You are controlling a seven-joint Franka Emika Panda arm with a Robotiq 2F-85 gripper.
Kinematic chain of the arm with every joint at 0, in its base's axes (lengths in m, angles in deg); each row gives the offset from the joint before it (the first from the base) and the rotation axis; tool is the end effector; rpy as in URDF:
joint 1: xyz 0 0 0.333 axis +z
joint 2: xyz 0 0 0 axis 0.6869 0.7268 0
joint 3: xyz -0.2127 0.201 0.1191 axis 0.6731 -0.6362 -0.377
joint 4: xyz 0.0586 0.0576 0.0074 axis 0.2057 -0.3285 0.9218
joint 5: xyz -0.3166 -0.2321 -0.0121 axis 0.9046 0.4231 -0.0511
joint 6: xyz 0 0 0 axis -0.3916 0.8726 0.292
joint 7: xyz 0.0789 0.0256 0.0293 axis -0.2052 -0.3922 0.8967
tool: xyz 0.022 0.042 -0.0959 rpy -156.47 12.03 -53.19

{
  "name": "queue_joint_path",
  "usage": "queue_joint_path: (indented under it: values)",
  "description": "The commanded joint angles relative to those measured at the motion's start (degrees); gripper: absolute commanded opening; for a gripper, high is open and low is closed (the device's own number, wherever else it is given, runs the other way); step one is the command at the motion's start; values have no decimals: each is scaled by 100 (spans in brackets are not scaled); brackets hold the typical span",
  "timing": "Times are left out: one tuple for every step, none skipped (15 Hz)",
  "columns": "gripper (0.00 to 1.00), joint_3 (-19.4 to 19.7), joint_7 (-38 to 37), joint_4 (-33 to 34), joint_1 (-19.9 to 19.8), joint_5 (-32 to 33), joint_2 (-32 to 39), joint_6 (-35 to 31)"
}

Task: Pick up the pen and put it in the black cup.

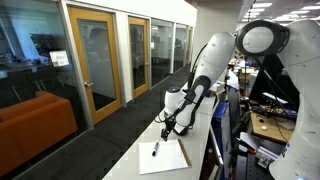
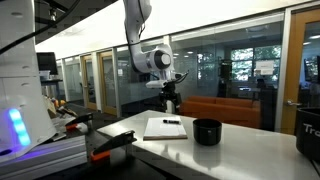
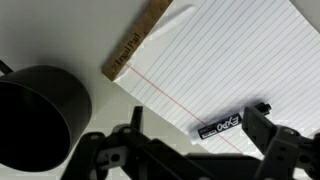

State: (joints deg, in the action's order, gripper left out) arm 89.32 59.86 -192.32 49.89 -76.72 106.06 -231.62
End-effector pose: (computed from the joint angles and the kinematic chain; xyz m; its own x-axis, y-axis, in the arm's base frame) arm 0.5538 0.0205 0.0914 0.9902 -0.1163 0.0779 -0.1222 -0.9896 0.0754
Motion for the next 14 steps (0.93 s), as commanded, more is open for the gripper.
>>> queue_joint_path:
  values:
    - [100, 221, 12, 151, 253, -217, 153, -199]
    - [100, 290, -16, 162, 318, -224, 166, -215]
    - [100, 342, -30, 173, 363, -235, 181, -232]
    - [100, 400, -52, 187, 415, -245, 203, -241]
    - [100, 435, -64, 193, 450, -271, 216, -230]
    - [100, 478, -82, 195, 493, -286, 221, -220]
    - [100, 528, -114, 193, 544, -289, 220, -207]
    - [100, 523, -351, 909, 767, -368, 759, 14]
    - [100, 558, -456, 1076, 871, -374, 865, 72]
    - [100, 604, -612, 1427, 1004, -392, 1086, 189]
    - [100, 630, -741, 1727, 1113, -422, 1296, 276]
    - [100, 658, -848, 2015, 1197, -464, 1499, 372]
    - [100, 686, -925, 2269, 1255, -493, 1671, 474]
    - [100, 695, -982, 2485, 1296, -530, 1830, 527]
